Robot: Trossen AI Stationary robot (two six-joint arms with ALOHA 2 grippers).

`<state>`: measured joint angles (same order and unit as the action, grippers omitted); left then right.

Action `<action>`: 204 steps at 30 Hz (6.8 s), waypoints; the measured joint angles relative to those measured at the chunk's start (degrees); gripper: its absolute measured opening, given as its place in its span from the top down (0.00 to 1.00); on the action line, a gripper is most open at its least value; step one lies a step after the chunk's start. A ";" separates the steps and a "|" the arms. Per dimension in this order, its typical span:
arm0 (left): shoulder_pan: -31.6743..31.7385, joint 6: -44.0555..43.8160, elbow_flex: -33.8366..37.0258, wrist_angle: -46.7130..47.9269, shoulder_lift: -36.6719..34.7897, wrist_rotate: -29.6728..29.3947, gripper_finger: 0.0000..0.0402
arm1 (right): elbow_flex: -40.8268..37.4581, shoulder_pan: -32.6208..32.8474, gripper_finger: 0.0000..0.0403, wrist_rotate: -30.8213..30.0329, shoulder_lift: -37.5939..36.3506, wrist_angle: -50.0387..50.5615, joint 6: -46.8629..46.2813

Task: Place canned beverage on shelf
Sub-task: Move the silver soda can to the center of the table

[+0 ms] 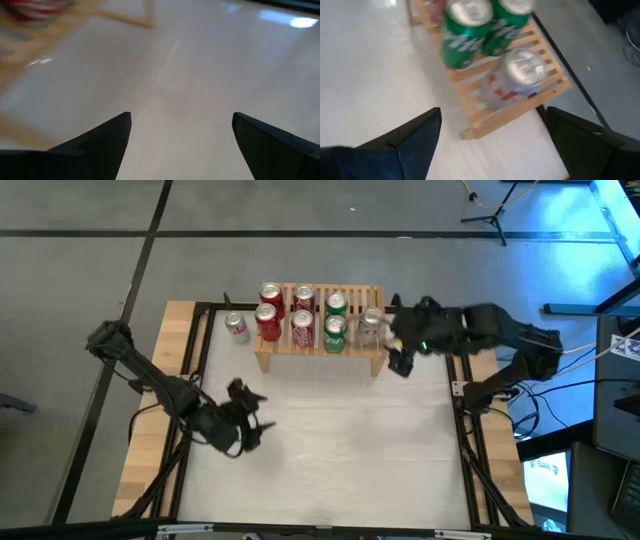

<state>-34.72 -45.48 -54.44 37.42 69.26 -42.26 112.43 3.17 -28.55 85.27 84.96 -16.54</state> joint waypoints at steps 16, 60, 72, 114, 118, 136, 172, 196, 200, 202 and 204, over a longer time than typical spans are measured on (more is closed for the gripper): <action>23.02 -23.39 -9.87 51.37 -0.47 5.06 0.16 | -45.60 22.76 0.12 -5.35 -17.30 -35.77 -10.93; 80.45 25.66 1.99 14.24 -4.14 20.57 0.16 | -68.36 32.84 0.12 -12.94 -15.62 -72.05 -4.63; 87.91 29.62 9.80 -2.10 -4.09 29.82 0.16 | -68.36 32.82 0.12 -13.00 -15.62 -72.03 -5.27; 74.13 23.94 10.26 19.57 -24.22 34.02 0.32 | -68.33 32.82 0.12 -15.47 -15.62 -72.03 -4.47; 65.57 21.32 10.21 21.05 -26.75 39.07 0.32 | -68.33 32.80 0.12 -14.28 -15.62 -72.03 -4.51; 17.40 5.50 10.21 -2.14 -16.40 32.09 0.32 | -68.29 32.80 0.12 -7.81 -15.64 -74.88 -5.65; 11.98 16.27 -11.45 -32.15 35.48 25.65 0.31 | -68.29 32.71 0.12 -9.95 -2.09 -91.07 5.25; 12.48 19.10 -12.32 -29.76 36.60 29.13 0.31 | -68.29 32.82 0.12 -9.38 -2.09 -91.09 4.76; 12.51 19.25 -12.28 -29.78 36.30 30.14 0.31 | -68.29 32.82 0.12 -9.38 -2.09 -91.09 4.51; 12.48 19.25 -12.20 -29.82 35.78 30.34 0.31 | -68.29 32.82 0.12 -9.38 -2.09 -91.11 4.29; 12.42 19.35 -12.13 -30.11 35.56 30.42 0.31 | -68.29 32.82 0.12 -9.32 -2.11 -91.11 3.47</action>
<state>-22.31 -26.13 -66.57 7.30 104.82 -11.84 44.14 35.99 -37.88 83.15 -6.15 -13.08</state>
